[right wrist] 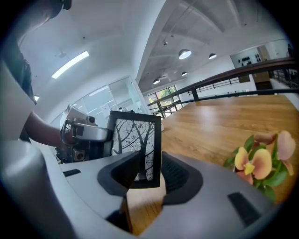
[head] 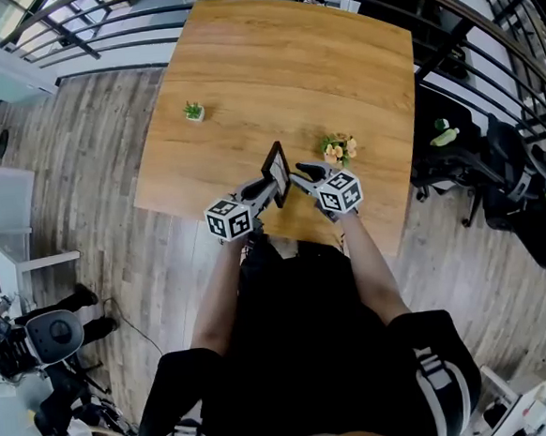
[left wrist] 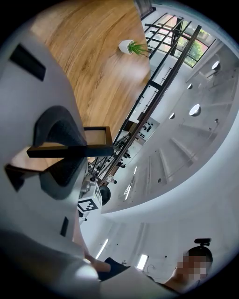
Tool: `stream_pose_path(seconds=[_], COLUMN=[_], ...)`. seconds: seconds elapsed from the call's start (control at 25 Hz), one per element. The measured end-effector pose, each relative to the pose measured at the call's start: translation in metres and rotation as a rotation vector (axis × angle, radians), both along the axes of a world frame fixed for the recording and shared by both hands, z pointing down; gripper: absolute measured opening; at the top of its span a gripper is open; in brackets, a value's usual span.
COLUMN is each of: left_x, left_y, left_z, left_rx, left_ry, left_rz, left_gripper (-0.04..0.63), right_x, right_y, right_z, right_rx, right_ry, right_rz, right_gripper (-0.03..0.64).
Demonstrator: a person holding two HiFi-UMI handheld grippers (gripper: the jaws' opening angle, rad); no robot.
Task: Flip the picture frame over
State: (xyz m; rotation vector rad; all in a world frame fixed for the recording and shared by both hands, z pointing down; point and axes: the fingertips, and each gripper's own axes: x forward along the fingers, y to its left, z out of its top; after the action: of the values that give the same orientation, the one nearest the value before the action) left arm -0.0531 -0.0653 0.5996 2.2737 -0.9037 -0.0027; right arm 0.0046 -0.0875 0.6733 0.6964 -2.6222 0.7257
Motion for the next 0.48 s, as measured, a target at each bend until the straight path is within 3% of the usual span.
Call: stream_pose_path(seconds=[0.24, 0.48], left_x=[0.007, 0.004], left_y=[0.018, 0.03], left_z=[-0.009, -0.021], left_rx=[0.043, 0.056], left_ry=[0.023, 0.1], left_rz=[0.075, 0.131], left_gripper=[0.084, 0.084], right_x=[0.001, 0.0], right_y=[0.0, 0.004], right_z=[0.001, -0.003], right_rx=[-0.001, -0.04], right_ry=[-0.004, -0.076], right_rz=[-0.026, -0.072], right_gripper=[0.163, 0.166])
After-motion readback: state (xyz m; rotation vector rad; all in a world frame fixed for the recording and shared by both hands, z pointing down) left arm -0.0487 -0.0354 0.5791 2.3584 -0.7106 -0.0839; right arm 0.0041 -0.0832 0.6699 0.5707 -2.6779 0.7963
